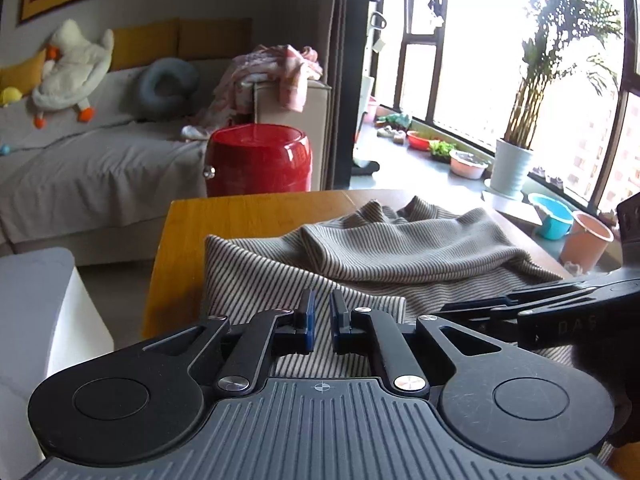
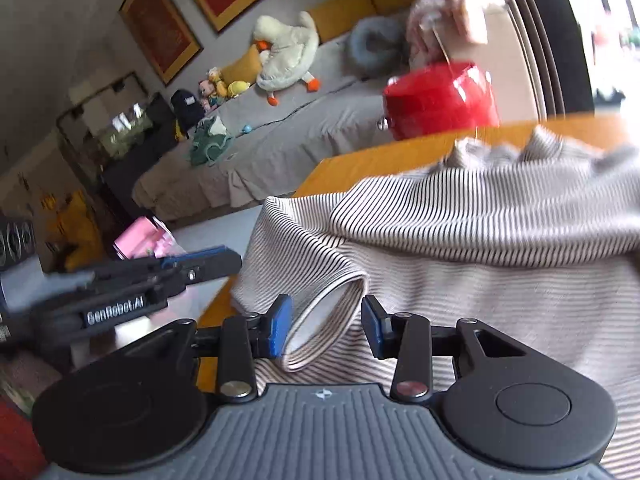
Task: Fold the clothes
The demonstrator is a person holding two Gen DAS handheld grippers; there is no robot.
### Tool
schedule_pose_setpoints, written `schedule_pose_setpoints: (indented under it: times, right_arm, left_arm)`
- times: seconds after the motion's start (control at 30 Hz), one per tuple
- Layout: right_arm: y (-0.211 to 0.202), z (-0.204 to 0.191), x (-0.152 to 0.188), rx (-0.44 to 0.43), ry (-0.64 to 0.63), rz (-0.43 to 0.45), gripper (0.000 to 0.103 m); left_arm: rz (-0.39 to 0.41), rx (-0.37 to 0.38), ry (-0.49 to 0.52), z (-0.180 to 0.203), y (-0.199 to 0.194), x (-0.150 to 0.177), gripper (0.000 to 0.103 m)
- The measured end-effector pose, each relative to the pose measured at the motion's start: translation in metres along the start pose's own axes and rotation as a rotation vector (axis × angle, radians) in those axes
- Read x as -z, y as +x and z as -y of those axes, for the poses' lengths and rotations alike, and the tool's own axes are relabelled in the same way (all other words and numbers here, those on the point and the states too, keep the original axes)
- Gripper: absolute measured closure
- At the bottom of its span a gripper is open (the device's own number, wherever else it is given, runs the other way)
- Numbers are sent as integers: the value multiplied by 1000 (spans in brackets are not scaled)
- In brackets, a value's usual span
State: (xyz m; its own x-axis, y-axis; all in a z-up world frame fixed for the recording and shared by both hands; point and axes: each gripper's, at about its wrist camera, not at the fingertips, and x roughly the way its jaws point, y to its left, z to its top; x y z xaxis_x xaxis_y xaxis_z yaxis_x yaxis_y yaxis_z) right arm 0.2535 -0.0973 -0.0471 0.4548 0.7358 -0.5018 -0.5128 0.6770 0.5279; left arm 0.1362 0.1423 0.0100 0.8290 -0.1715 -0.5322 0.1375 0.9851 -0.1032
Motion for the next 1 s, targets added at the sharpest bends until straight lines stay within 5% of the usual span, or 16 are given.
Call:
schedule_pose_setpoints:
  times: [0.13,0.23,0.27,0.3,0.37,0.57,0.73,1.0]
  right_arm:
    - [33,-2,-4,13,16,-59,65]
    - [58,-15,-14,-2,-15,-100,96]
    - [61,-23,-22,-6,-47,-87,98]
    - [59,-32,-33,-15,-83,-62,99]
    - [47,-48,-62,-48,-140,7,99]
    - [-19,-65,-147,30,-279,264,100]
    - [-63,-13,-166,187,-233,342,100]
    - [-68,118,-118,368,35,247,100]
  left_arm:
    - [3,97,-73,-3,-9,14,91]
    - [8,129,-99,0,-15,24,85]
    - [13,116,-101,0,-15,25,83]
    - [15,132,-120,-2,-14,25,62]
    - [12,170,-189,-9,-9,26,41]
    - [9,262,-227,4,10,26,23]
    - [-21,319,-199,25,31,32,8]
    - [-114,295,-216,24,60,43,3]
